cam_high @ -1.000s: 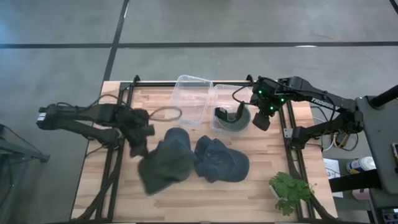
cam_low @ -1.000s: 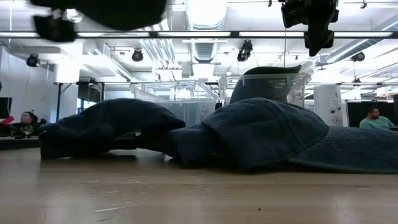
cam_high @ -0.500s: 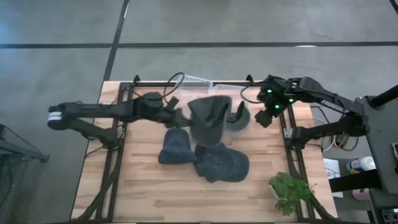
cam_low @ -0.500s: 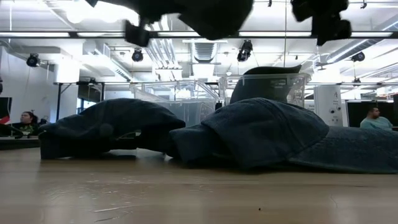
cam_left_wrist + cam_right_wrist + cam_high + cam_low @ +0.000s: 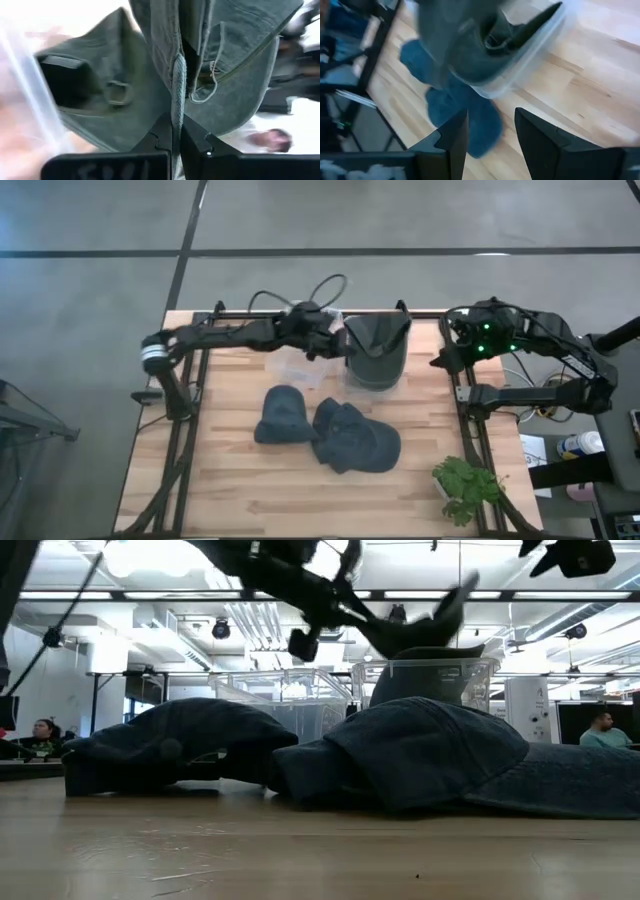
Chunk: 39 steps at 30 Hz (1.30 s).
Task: Pick & Place hat
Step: Put the green cap into the right transparent bin
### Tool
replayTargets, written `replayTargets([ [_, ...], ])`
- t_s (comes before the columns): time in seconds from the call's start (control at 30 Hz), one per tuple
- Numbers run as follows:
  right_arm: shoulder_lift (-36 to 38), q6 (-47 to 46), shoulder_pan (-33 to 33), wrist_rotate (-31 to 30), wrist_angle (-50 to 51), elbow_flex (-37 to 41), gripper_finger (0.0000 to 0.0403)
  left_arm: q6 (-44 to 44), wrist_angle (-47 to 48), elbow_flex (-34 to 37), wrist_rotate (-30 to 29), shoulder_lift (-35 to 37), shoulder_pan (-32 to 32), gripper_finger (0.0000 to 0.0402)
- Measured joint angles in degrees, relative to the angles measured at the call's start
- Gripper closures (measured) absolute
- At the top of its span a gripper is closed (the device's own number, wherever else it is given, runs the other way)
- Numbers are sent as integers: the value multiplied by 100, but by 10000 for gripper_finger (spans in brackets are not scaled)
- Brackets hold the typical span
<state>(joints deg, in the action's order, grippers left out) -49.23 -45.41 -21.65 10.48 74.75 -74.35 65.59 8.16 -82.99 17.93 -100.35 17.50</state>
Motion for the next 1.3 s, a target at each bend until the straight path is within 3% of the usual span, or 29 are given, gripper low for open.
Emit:
replayTargets([
  [0.1,-76,-30,0,-12,-140,0,239,-426,805,-653,35,-445,53,388],
  [0.3,-531,-116,-2,-401,-211,56,206,-545,867,-1295,82,-809,183,388],
  [0.53,-1000,107,-15,-630,-548,152,191,-565,1141,-1253,60,-807,432,388],
  [0.93,-1471,502,-330,-634,-1231,525,209,-619,934,-1253,306,-781,419,388],
  [1.1,-1467,459,-582,-550,-1419,643,250,-852,938,-1251,320,-778,419,388],
  [1.3,-1467,414,-752,-207,-1659,895,361,-957,977,-1245,308,-776,428,387],
])
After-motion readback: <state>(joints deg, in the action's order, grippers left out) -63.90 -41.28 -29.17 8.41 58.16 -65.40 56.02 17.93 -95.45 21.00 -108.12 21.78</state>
